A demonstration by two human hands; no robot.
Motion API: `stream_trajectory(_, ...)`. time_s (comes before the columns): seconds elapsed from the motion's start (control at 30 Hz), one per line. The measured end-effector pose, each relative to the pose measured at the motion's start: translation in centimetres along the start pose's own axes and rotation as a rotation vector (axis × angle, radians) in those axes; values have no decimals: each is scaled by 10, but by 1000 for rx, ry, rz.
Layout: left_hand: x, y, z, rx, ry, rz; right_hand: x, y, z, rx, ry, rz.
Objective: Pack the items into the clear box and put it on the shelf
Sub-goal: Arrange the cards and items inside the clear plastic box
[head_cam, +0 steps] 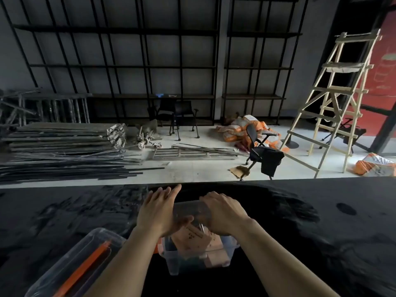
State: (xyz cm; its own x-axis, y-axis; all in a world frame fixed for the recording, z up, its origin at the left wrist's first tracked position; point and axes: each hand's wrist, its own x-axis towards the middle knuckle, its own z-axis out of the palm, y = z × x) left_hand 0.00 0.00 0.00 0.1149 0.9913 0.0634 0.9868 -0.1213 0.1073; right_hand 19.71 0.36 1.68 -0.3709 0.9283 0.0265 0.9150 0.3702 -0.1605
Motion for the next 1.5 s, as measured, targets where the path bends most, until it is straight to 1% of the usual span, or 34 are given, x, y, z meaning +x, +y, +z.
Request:
stream_trajectory(0.07, -3, 1, 5, 10, 2, 21, 3, -2, 7, -43, -32, 17)
stream_trajectory(0.17, -7, -2, 18, 1, 10, 19, 5, -6, 24, -44, -145, 37)
stream_trajectory(0.27, -10, -4, 29, 10, -29, 29, 7, -9, 38, -19, -186, 36)
stream_trajectory(0.37, -16, -5, 37, -27, -2, 45, 6, -16, 46, 37, -215, 51)
stream_trajectory(0.5, -23, -6, 40, -103, 42, 34, 9, -20, 50, 115, -216, 121)
stream_trajectory(0.6, -23, -7, 39, -149, 22, 33, 16, -25, 55, 170, -205, 193)
stream_trajectory(0.87, -25, -7, 42, -175, 21, 27, 28, -28, 62, 374, -192, 362)
stream_trajectory(1.03, -27, -7, 44, -156, 31, 36, 32, -29, 62, 518, -237, 437)
stream_trajectory(1.13, -28, -8, 45, -172, 46, 40, 35, -24, 58, 540, -248, 427)
stream_trajectory(1.23, -28, -7, 43, -167, 67, 45, 35, -17, 47, 521, -219, 387)
stream_trajectory(1.37, -23, 3, 34, -111, 144, 61, 36, -2, 24, 459, -99, 426)
stream_trajectory(1.5, -14, 23, 26, -120, 199, 48, 34, 19, -2, 519, 10, 472)
